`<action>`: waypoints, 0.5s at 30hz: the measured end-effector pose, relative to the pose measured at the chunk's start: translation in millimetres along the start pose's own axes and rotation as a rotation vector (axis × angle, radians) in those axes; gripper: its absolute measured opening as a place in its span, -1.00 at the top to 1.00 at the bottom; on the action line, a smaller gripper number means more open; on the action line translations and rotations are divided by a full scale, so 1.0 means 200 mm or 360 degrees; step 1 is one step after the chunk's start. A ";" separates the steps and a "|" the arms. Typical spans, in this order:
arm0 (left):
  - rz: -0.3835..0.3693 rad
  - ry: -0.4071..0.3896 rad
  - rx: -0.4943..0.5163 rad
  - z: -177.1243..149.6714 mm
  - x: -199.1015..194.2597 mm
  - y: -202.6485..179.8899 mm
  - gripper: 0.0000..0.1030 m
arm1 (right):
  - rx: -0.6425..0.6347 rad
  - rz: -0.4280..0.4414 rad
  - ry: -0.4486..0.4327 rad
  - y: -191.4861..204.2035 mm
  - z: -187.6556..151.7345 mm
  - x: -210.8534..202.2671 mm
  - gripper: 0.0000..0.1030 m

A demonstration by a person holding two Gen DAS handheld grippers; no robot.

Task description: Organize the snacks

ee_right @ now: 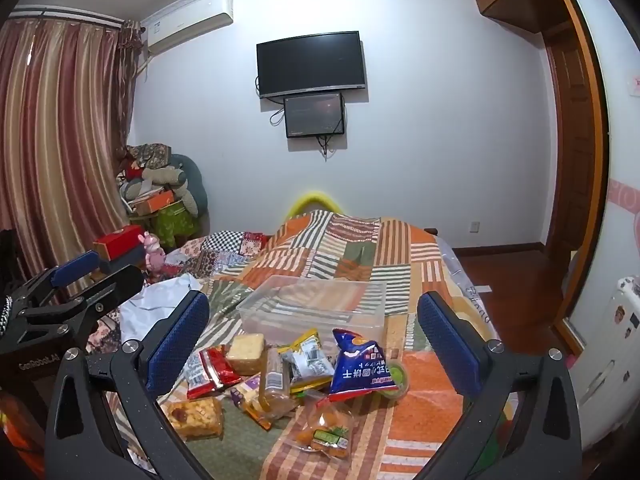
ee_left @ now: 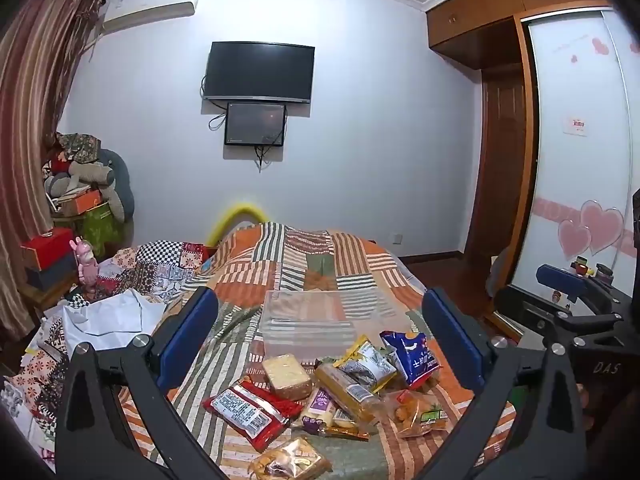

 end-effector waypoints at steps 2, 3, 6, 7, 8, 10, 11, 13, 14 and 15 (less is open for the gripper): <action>0.0002 0.0002 0.0003 -0.01 0.01 0.00 -1.00 | 0.0001 0.0000 0.0000 0.00 0.00 0.00 -1.00; 0.0006 -0.0002 0.0008 -0.01 0.00 -0.01 -1.00 | 0.0001 0.0000 0.0000 0.00 0.00 0.00 -1.00; 0.0011 -0.0003 0.0005 -0.01 0.00 -0.01 -1.00 | 0.0000 0.0000 -0.0002 0.01 0.01 -0.01 -1.00; 0.0010 -0.0003 0.0003 -0.02 0.00 -0.01 -1.00 | 0.0000 -0.0001 -0.0001 0.01 0.01 -0.01 -1.00; 0.0010 0.0000 0.0001 -0.02 0.00 -0.01 -1.00 | 0.0001 -0.0002 -0.0002 0.01 0.01 -0.01 -1.00; 0.0015 0.0002 0.0000 -0.02 0.00 -0.01 -1.00 | 0.0002 0.0000 -0.0001 0.01 0.01 -0.01 -1.00; 0.0019 0.0001 0.0001 -0.03 0.00 -0.01 -1.00 | 0.0002 0.0001 -0.0001 0.01 0.01 -0.01 -1.00; 0.0021 -0.0002 0.0004 -0.02 0.00 -0.01 -1.00 | 0.0004 0.0002 -0.0001 0.02 0.01 -0.01 -1.00; 0.0023 -0.0004 0.0004 -0.02 0.00 -0.01 -1.00 | 0.0005 0.0002 -0.0003 0.02 0.01 -0.01 -1.00; 0.0023 -0.0005 0.0004 -0.02 -0.01 -0.01 -1.00 | 0.0004 0.0004 -0.0003 0.02 0.01 -0.01 -1.00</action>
Point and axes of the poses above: each gripper's, at about its wrist camera, not at the fingertips, and x roughly the way its jaws point, y to its left, z to its top, the point moved 7 cm from there along x, roughly the way its jaws point, and after that the axes turned 10 degrees about z, right-handed, at the moved point
